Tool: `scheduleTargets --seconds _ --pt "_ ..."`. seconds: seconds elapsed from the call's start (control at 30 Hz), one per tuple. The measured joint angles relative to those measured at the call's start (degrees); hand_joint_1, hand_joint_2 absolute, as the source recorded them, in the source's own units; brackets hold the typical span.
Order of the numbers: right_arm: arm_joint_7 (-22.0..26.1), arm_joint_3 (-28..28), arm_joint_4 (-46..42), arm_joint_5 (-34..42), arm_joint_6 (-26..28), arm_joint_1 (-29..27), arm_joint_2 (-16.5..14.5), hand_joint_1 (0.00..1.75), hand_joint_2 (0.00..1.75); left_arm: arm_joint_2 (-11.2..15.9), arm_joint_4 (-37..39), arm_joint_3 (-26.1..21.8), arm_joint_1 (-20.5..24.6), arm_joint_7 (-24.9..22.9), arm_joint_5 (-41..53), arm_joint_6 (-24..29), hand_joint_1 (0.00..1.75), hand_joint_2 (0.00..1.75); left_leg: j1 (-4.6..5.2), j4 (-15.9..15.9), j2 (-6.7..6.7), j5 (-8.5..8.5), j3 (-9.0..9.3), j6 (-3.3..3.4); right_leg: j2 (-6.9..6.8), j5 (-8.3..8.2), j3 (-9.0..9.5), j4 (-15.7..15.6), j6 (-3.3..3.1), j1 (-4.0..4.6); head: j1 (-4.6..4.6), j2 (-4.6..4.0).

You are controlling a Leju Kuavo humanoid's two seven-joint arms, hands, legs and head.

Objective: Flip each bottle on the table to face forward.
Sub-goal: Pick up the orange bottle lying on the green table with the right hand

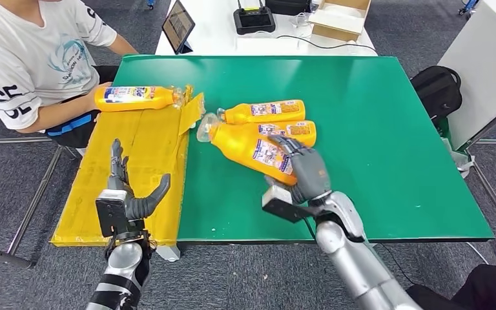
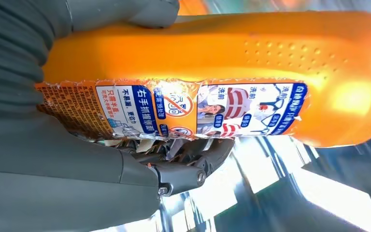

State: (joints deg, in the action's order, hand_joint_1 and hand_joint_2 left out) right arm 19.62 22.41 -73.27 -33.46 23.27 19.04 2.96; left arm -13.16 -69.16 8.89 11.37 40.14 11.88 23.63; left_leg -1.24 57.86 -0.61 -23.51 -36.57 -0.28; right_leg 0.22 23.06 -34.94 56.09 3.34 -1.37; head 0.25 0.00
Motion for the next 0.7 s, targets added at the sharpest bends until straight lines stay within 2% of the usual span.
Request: scheduleTargets --seconds 0.07,0.17,0.27,0.37,0.47,0.57,0.7 --pt "3.3 -2.4 -3.2 -0.4 4.2 -1.7 -1.7 1.75 1.75 -0.7 -0.3 -0.1 -0.3 -0.2 -0.9 -1.7 0.0 1.75 0.02 0.0 0.03 0.0 -0.01 0.0 -0.01 -0.02 -0.01 0.0 0.0 -0.01 -0.01 0.0" --pt "4.7 -4.7 -6.1 -0.1 5.7 -3.2 -3.1 1.75 1.75 -1.5 -0.9 -0.1 -0.4 -1.0 -2.8 -4.4 0.0 1.75 0.03 0.0 0.04 0.0 0.0 0.01 -0.01 -0.02 0.0 0.0 0.01 -0.02 -0.02 0.0" --pt "6.4 -6.7 -7.3 2.1 6.0 -4.4 -4.0 1.75 1.75 -1.8 -1.7 0.3 -1.0 -4.4 -8.7 -13.1 0.0 1.75 0.02 0.0 0.05 0.0 0.01 0.01 -0.01 -0.03 0.0 0.0 0.02 -0.02 -0.03 0.0" --pt "9.1 -8.3 -7.3 6.3 2.3 -5.4 -4.5 1.75 1.75 -1.7 -2.8 1.9 -1.7 -8.4 -15.4 -24.6 0.0 1.75 0.02 0.0 0.05 0.0 0.01 0.01 -0.01 -0.03 -0.01 0.0 0.02 -0.01 -0.02 0.0" --pt "13.0 -9.0 -5.5 9.4 -3.5 -6.1 -5.4 1.75 1.75 -1.6 -3.2 4.3 -1.9 -11.0 -19.8 -33.5 0.0 1.75 0.02 0.0 0.07 -0.01 0.01 0.0 0.0 -0.02 -0.02 0.0 0.01 0.0 -0.01 0.0" --pt "15.6 -9.0 -1.9 11.0 -6.8 -6.6 -7.2 1.75 1.75 -1.5 -3.3 6.7 -1.9 -11.8 -21.3 -36.9 0.0 1.75 0.01 0.0 0.07 -0.01 0.0 0.0 0.0 -0.01 -0.03 0.0 0.01 0.0 -0.02 0.0" --pt "16.5 -8.5 2.9 12.6 -10.3 -6.8 -9.7 1.75 1.75 -1.5 -3.3 8.6 -1.8 -12.2 -21.7 -37.6 0.0 1.75 0.0 0.0 0.08 -0.01 -0.01 0.0 0.01 -0.01 -0.03 0.0 0.0 0.01 -0.01 0.0"
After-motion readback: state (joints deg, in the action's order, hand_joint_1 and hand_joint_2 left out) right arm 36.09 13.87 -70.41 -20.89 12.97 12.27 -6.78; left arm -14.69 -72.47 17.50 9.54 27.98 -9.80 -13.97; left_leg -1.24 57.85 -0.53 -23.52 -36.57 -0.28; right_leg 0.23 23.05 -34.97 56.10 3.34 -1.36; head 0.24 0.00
